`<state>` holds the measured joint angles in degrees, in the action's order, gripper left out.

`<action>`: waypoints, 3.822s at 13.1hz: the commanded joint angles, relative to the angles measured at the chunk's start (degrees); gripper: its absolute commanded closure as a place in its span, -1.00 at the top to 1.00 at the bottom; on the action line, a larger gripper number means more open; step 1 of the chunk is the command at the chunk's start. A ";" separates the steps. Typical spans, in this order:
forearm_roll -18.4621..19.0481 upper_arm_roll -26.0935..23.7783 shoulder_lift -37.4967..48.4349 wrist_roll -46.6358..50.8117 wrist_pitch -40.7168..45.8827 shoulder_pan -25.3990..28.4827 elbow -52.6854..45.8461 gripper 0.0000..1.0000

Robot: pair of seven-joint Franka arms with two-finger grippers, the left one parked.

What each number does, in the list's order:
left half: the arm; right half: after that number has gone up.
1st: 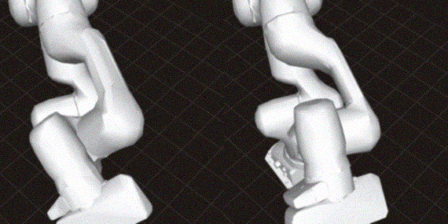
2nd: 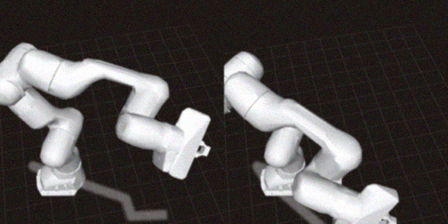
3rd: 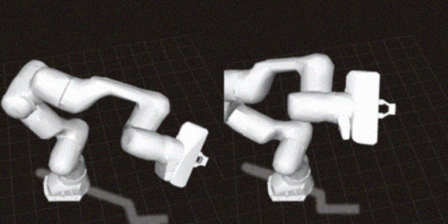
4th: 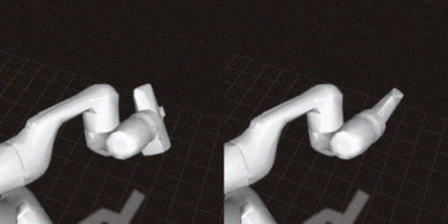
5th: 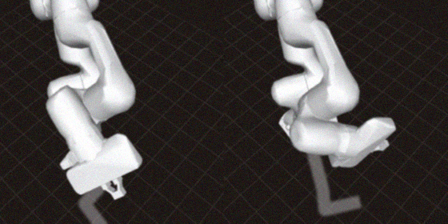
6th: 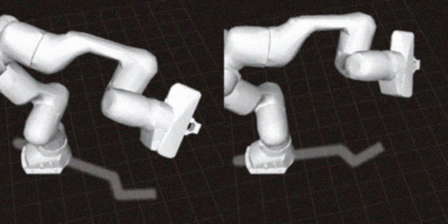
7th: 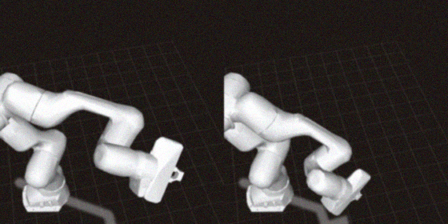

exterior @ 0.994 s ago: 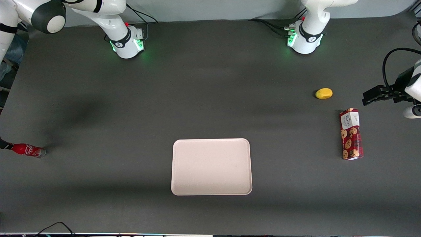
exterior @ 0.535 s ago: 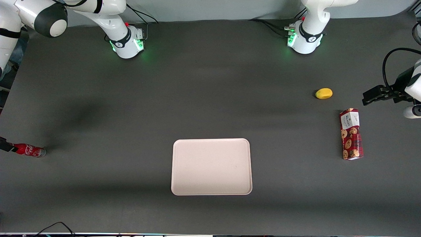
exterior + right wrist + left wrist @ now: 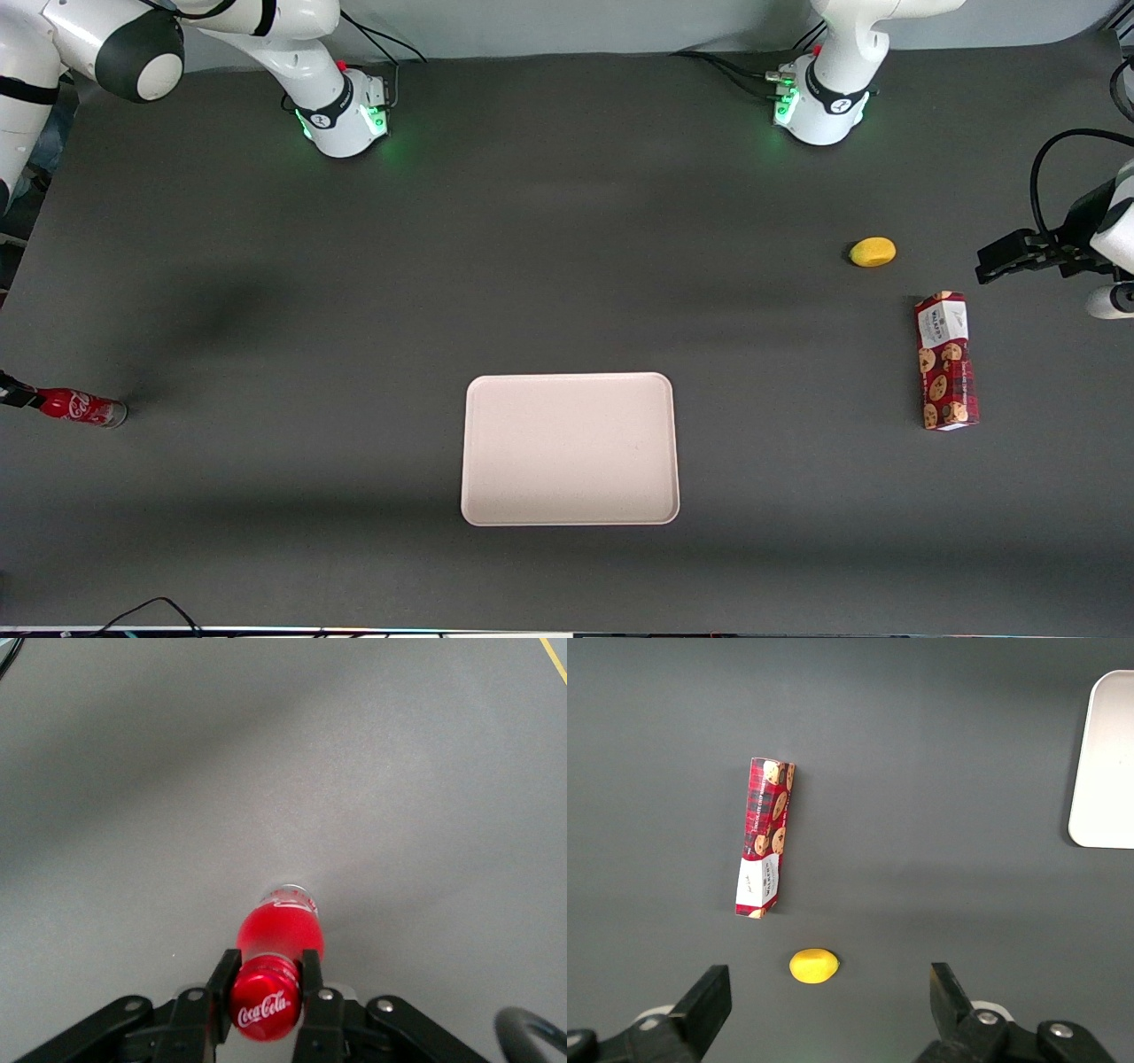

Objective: Place coke bottle on tray
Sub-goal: 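Close the right gripper on the bottle's cap and neck, then lift the bottle and carry it toward the white tray, then lower the bottle upright onto the tray and open the right gripper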

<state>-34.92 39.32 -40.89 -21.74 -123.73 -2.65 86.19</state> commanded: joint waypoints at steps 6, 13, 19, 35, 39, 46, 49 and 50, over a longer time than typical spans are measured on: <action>9.75 1.20 8.51 8.35 5.93 3.61 -1.47 -1.00; 28.58 -1.08 31.11 21.30 24.57 6.52 -0.85 -1.00; 28.85 -20.21 37.10 41.11 32.14 6.61 -0.85 -1.00; 48.87 -59.00 12.69 114.08 11.51 13.11 -9.46 -1.00; 55.39 -60.15 5.66 122.27 3.60 14.77 -10.08 -1.00; 62.85 -59.89 -1.39 126.77 -0.82 16.63 -12.54 -1.00; 64.01 -59.80 -2.44 126.77 -0.81 16.63 -12.45 -1.00; 63.92 -59.80 -2.88 126.68 -0.81 16.54 -12.45 -1.00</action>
<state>26.94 -20.29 -42.51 102.91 -124.71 13.59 75.87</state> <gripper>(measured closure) 0.678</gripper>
